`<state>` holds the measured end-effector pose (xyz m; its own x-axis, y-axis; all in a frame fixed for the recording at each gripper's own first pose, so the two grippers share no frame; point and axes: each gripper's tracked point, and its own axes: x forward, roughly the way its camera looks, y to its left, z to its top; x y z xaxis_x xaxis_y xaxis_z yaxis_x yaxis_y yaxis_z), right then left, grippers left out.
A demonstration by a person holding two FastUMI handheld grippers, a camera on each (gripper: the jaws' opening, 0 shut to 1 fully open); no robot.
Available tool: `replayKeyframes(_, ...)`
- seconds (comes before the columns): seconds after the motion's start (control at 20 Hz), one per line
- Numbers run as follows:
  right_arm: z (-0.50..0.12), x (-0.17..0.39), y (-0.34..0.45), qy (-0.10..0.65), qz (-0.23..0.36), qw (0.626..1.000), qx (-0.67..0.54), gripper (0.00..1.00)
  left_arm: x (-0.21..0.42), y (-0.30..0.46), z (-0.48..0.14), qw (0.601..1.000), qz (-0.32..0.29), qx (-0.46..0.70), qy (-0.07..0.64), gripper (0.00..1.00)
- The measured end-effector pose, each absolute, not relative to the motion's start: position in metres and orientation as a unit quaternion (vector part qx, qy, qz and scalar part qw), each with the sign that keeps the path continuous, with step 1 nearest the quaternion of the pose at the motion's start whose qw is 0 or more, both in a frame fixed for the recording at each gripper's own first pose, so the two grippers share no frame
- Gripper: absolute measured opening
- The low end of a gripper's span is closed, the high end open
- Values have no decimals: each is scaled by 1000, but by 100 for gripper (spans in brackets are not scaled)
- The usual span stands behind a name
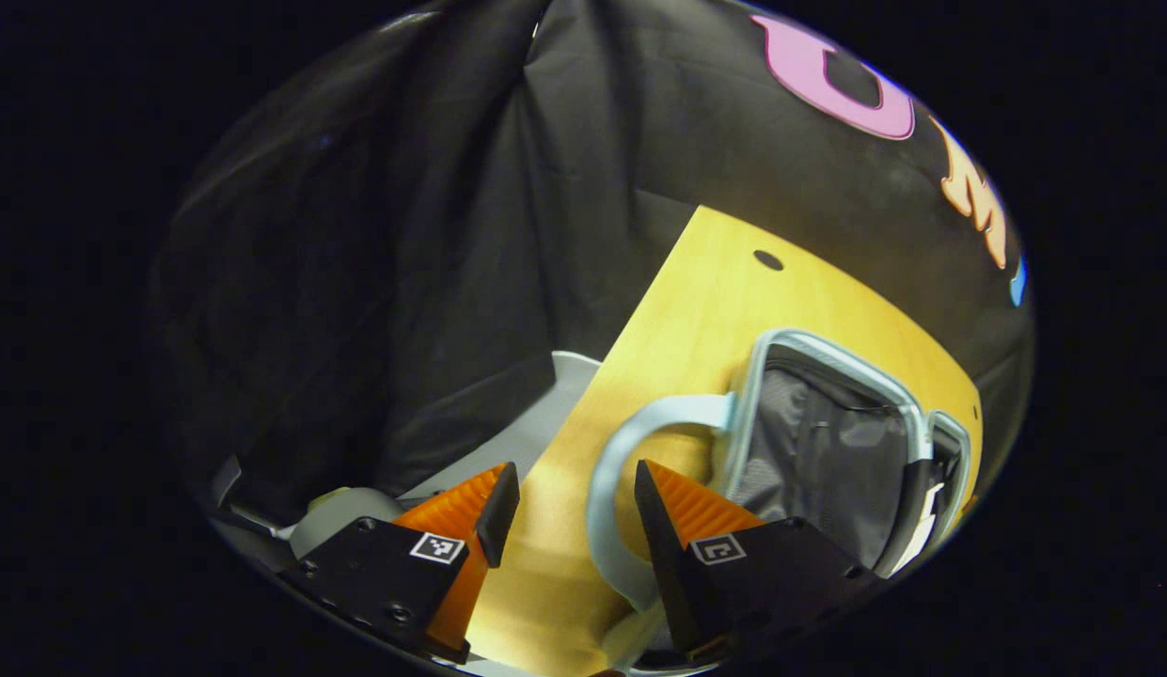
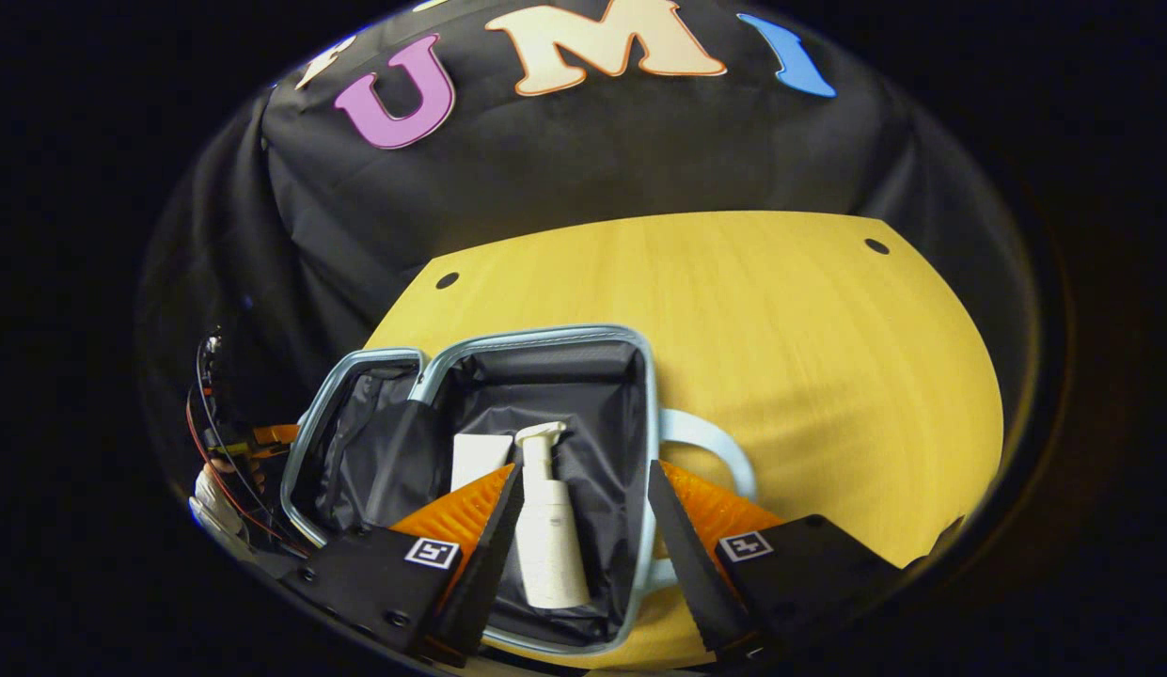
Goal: First open the suitcase, pack the skin care products into it, and then close the suitcase.
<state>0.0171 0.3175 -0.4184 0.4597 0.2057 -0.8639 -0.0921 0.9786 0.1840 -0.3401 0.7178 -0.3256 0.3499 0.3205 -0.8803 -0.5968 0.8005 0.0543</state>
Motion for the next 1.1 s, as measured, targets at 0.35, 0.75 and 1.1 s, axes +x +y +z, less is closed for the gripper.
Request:
replayKeyframes(0.35, -405, 24, 285, 494, 54, 866, 57, 85, -330, 703, -344, 795, 257, -195, 513, 28)
replayKeyframes(0.75, -384, 19, 284, 465, 93, 879, 50, 80, -297, 682, -241, 853, 222, -95, 462, 1)
replayKeyframes(1.1, -361, 16, 256, 437, 121, 889, 56, 85, -263, 613, -134, 899, 191, -105, 380, 0)
